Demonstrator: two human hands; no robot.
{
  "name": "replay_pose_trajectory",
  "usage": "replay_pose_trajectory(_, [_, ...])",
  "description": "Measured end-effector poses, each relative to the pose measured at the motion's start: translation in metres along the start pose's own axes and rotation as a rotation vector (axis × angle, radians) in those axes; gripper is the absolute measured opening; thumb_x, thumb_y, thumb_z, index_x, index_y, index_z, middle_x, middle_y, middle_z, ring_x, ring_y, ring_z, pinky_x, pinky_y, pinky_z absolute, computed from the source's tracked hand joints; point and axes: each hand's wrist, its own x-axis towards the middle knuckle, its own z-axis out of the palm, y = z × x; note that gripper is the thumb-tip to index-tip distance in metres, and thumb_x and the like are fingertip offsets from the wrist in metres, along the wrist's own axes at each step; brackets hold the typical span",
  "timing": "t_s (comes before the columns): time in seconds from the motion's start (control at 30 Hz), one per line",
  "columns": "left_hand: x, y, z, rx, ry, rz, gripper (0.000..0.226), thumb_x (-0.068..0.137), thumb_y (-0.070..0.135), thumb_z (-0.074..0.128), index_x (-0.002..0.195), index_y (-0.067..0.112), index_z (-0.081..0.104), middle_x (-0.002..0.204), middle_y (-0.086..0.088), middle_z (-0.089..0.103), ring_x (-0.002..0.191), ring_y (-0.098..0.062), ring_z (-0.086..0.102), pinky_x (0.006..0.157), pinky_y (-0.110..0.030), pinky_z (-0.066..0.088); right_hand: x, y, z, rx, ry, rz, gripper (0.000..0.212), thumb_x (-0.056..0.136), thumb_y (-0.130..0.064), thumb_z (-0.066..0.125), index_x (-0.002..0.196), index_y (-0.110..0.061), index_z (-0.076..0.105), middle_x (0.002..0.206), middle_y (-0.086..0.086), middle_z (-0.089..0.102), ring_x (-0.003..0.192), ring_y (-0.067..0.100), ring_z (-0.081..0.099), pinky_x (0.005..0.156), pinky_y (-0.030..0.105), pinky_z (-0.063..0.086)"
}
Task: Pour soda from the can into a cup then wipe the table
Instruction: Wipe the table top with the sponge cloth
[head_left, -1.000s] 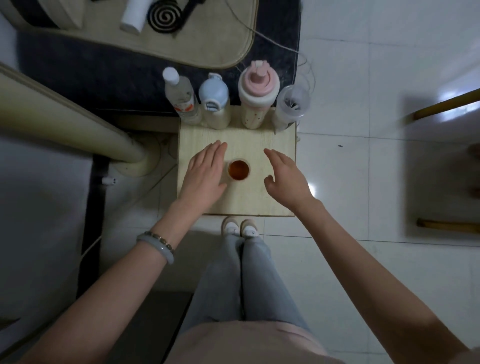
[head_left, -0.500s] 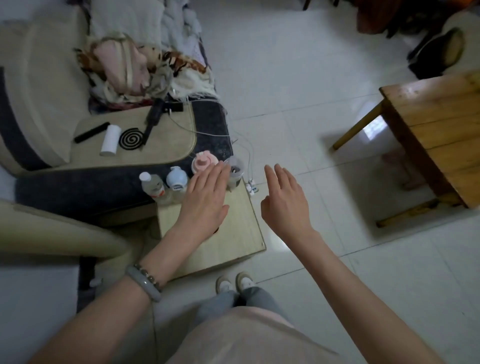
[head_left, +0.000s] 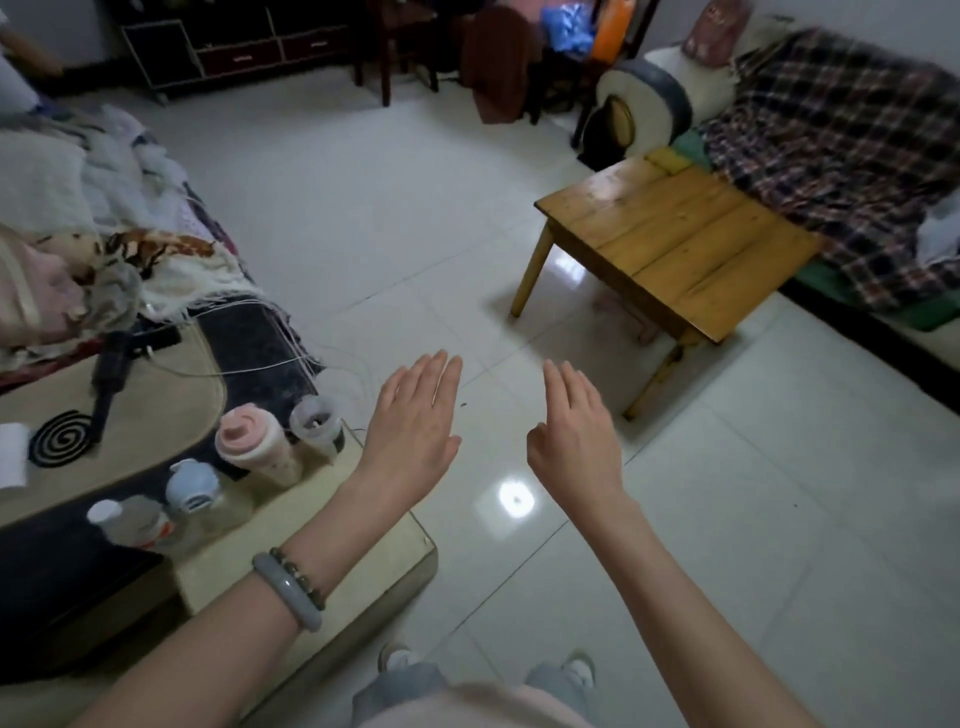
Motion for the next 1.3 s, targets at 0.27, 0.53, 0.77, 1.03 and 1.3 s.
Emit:
replay_pose_trajectory(0.27, [0.030,0.124,0.016,-0.021,-0.040,0.142,0.083,0.090,0.038,0.056,0.150,0.010,0.006,0.158,-0.009,0.013,0.146,-0.024,0.012,0.118,-0.037,0.007,-0.036,0.121,-0.030,-0.004,0.030,0.143,0.067,0.083,-0.005,0.049,0.146,-0.008,0.024,0.151,0.014,0.030,0.141,0.028,0.024,0.115,0.034,0.020])
replay_pose_trajectory(0.53, [0.054,0.285,0.038,-0.056,-0.039,0.257,0.084,0.090,0.040,0.055,0.150,0.010,0.006,0.158,-0.008,0.014,0.145,-0.023,0.013,0.117,-0.035,0.008,-0.081,0.264,-0.072,0.023,0.055,0.229,0.066,0.084,-0.005,0.049,0.146,-0.007,0.026,0.151,0.015,0.030,0.141,0.029,0.025,0.115,0.036,0.021])
replay_pose_trajectory(0.77, [0.080,0.395,0.045,-0.103,-0.041,0.353,0.082,0.090,0.040,0.055,0.151,0.011,0.007,0.159,-0.008,0.013,0.146,-0.023,0.013,0.117,-0.035,0.010,-0.113,0.370,-0.100,-0.012,0.075,0.351,0.067,0.083,-0.005,0.048,0.146,-0.008,0.025,0.152,0.016,0.027,0.141,0.030,0.023,0.114,0.037,0.022])
replay_pose_trajectory(1.03, [0.132,0.485,0.056,-0.106,-0.038,0.500,0.083,0.090,0.042,0.053,0.151,0.012,0.004,0.159,-0.006,0.009,0.146,-0.019,0.010,0.118,-0.034,0.007,-0.116,0.453,-0.114,0.008,0.119,0.499,0.068,0.082,-0.006,0.049,0.146,-0.008,0.025,0.153,0.016,0.026,0.141,0.030,0.023,0.114,0.038,0.021])
replay_pose_trajectory(1.3, [0.220,0.566,0.077,-0.144,-0.048,0.564,0.083,0.089,0.038,0.057,0.151,0.011,0.008,0.158,-0.007,0.014,0.146,-0.021,0.013,0.117,-0.035,0.009,-0.072,0.545,-0.124,-0.001,0.152,0.561,0.067,0.085,-0.007,0.047,0.147,-0.009,0.022,0.154,0.016,0.023,0.142,0.029,0.020,0.116,0.036,0.016])
